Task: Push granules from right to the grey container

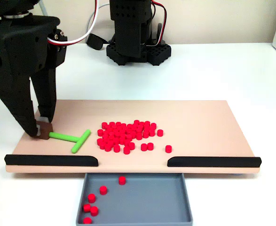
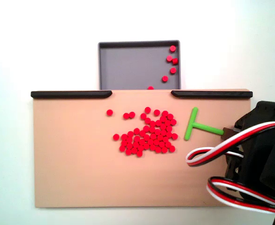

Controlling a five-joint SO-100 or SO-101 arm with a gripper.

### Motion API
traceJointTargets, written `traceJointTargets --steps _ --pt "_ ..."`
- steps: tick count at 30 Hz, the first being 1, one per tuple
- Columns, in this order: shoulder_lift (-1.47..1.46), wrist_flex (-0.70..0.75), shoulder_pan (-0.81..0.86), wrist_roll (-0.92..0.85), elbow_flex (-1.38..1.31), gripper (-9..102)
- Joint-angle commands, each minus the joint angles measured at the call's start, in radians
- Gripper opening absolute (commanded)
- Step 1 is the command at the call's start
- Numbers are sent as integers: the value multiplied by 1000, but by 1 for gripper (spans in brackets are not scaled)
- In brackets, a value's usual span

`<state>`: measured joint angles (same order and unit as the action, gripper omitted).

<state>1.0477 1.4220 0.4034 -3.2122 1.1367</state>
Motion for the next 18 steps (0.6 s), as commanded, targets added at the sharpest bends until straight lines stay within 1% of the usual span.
traceJointTargets --steps 1,18 --pt "11 0 -8 -713 -31 0" --pt "26 0 -29 -652 -20 0"
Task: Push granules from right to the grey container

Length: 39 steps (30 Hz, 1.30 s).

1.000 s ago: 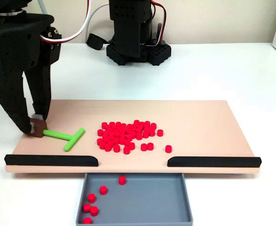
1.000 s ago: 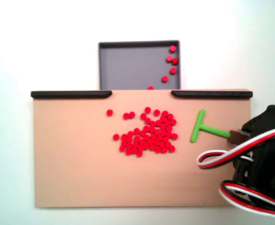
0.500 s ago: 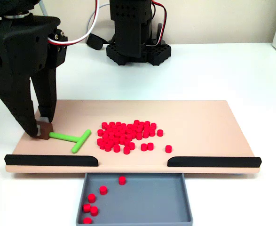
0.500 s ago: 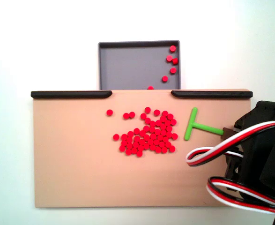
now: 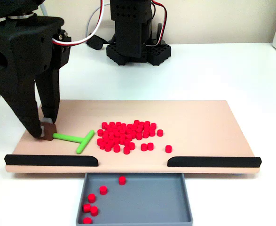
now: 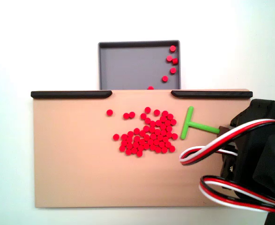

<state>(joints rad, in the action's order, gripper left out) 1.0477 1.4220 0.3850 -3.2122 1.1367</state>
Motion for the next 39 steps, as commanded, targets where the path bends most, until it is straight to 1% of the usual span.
traceJointTargets --steps 1,31,39 --pt "26 0 -11 -647 -20 0" --pt "31 11 -48 -581 -17 0" --pt "34 12 -63 -526 -17 0"
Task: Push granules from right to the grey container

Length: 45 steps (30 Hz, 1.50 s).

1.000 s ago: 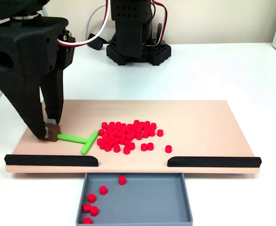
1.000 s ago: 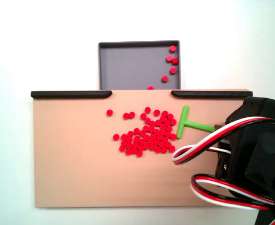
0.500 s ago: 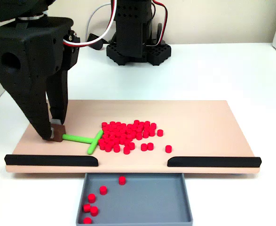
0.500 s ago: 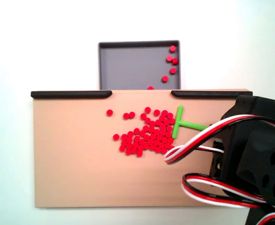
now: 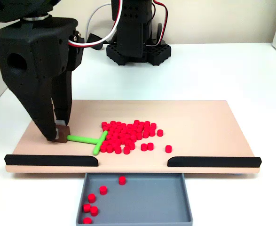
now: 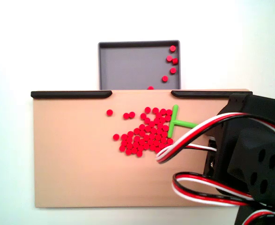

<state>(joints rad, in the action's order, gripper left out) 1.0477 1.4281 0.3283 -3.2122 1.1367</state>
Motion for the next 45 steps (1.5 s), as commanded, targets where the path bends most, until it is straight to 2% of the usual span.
traceJointTargets --steps 1,45 --pt "34 6 -8 -523 -17 0" --pt "25 -6 -31 -196 -23 0"
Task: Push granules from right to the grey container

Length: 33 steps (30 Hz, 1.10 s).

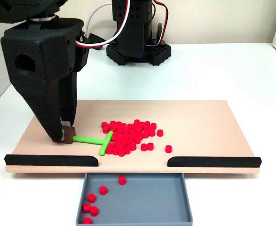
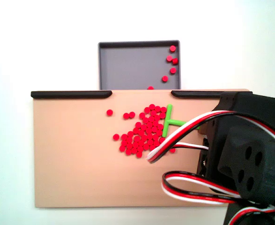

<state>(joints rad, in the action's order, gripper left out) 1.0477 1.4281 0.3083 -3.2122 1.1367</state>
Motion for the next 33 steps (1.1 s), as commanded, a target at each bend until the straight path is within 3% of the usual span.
traceJointTargets --steps 1,33 --pt "25 -6 -12 -186 -23 0" --pt "17 -6 -23 126 -31 0"
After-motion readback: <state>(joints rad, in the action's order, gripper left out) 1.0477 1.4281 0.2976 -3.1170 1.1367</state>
